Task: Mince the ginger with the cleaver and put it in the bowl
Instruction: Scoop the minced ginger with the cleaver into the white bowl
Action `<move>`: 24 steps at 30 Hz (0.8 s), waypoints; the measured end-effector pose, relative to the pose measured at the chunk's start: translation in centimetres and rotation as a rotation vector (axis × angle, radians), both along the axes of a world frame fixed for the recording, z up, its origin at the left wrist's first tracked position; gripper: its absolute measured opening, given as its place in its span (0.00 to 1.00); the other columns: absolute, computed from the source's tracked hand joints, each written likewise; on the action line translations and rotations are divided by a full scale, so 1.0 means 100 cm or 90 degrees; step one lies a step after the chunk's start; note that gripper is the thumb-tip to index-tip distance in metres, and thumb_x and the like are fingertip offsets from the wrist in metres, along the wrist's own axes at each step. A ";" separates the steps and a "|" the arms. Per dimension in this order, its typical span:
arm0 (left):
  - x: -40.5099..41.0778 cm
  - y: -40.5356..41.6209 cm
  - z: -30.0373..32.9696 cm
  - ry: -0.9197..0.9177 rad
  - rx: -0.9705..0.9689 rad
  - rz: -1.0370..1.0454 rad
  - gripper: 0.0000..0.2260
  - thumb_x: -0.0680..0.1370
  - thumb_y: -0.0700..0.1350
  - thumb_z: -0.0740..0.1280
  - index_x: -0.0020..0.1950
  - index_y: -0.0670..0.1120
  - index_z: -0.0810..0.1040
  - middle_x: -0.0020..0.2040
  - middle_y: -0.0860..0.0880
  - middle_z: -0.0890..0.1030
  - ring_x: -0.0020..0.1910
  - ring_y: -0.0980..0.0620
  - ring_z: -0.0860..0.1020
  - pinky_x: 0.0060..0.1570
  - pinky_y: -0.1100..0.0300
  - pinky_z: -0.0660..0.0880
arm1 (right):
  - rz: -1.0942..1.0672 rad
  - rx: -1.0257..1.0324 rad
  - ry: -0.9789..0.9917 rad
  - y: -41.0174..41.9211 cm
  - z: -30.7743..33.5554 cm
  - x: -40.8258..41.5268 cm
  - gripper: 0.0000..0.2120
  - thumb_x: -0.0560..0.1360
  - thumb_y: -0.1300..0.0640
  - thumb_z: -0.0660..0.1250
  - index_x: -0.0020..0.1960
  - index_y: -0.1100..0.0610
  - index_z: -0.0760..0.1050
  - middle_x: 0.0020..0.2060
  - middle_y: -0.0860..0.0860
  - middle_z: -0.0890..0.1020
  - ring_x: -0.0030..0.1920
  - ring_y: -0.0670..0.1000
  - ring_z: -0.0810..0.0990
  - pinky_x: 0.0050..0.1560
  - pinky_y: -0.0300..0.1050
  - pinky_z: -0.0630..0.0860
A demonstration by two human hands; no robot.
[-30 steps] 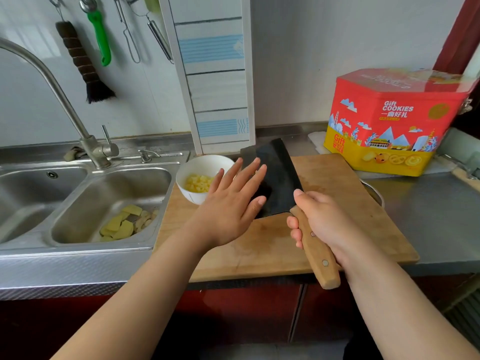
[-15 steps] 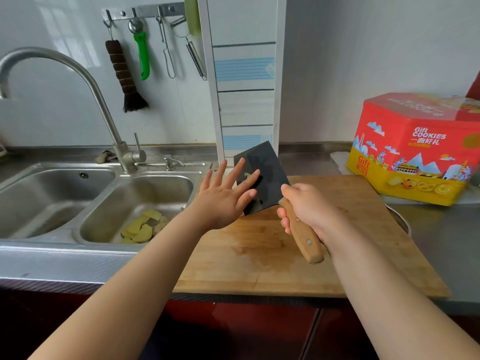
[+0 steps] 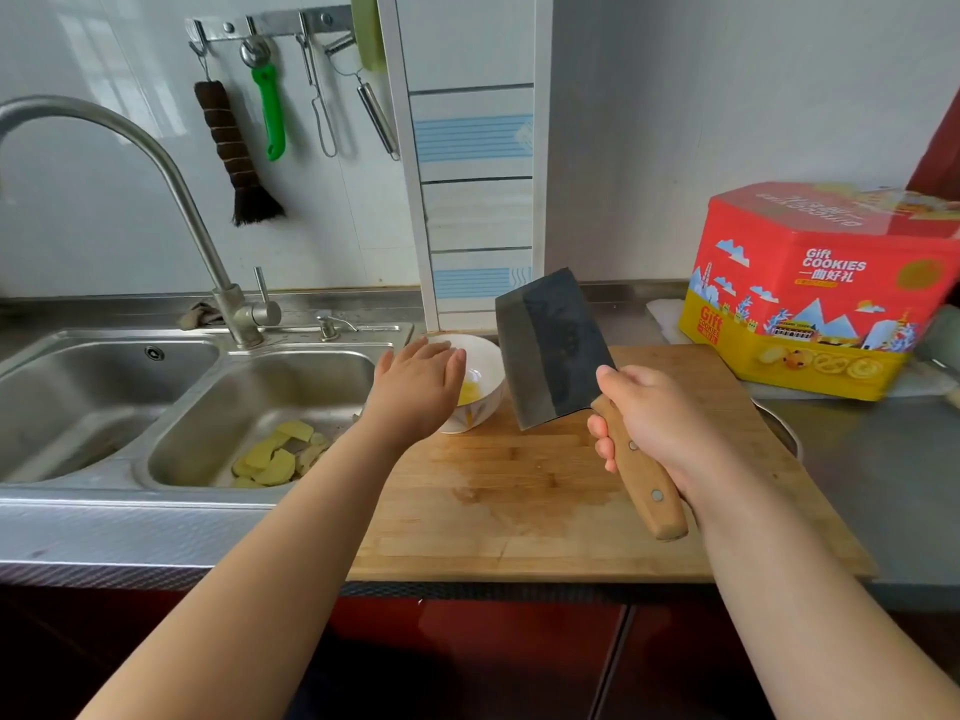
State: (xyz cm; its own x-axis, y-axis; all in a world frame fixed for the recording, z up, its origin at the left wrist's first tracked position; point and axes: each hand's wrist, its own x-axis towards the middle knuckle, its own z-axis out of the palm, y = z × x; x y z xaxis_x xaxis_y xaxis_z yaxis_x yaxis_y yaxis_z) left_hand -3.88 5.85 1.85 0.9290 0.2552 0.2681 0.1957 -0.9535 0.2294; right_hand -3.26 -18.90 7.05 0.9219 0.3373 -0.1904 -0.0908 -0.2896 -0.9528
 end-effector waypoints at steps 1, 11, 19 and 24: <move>0.000 0.000 0.001 -0.020 0.011 0.003 0.23 0.84 0.53 0.45 0.66 0.48 0.76 0.68 0.49 0.74 0.71 0.47 0.66 0.72 0.45 0.55 | -0.005 -0.006 -0.010 -0.004 -0.001 0.000 0.12 0.83 0.47 0.56 0.50 0.54 0.73 0.32 0.53 0.78 0.28 0.49 0.76 0.28 0.41 0.75; 0.003 -0.016 -0.012 -0.228 -0.055 0.041 0.11 0.78 0.41 0.62 0.54 0.48 0.82 0.50 0.47 0.82 0.53 0.43 0.75 0.50 0.53 0.67 | -0.039 -0.158 -0.237 -0.041 -0.012 0.009 0.16 0.83 0.50 0.57 0.67 0.53 0.72 0.50 0.51 0.81 0.45 0.49 0.78 0.45 0.47 0.78; -0.020 -0.073 -0.023 -0.383 -0.078 -0.145 0.08 0.76 0.38 0.64 0.52 0.45 0.80 0.49 0.49 0.78 0.50 0.50 0.74 0.43 0.58 0.71 | -0.047 -0.423 -0.320 -0.066 -0.050 0.027 0.17 0.78 0.51 0.67 0.66 0.46 0.74 0.59 0.48 0.81 0.56 0.51 0.78 0.49 0.46 0.75; -0.016 -0.102 -0.046 -0.342 -0.059 -0.193 0.08 0.75 0.39 0.64 0.51 0.46 0.80 0.45 0.51 0.77 0.45 0.52 0.74 0.43 0.61 0.70 | -0.029 -0.558 -0.336 -0.067 -0.063 0.033 0.16 0.78 0.48 0.67 0.65 0.44 0.75 0.55 0.47 0.80 0.54 0.50 0.78 0.43 0.42 0.69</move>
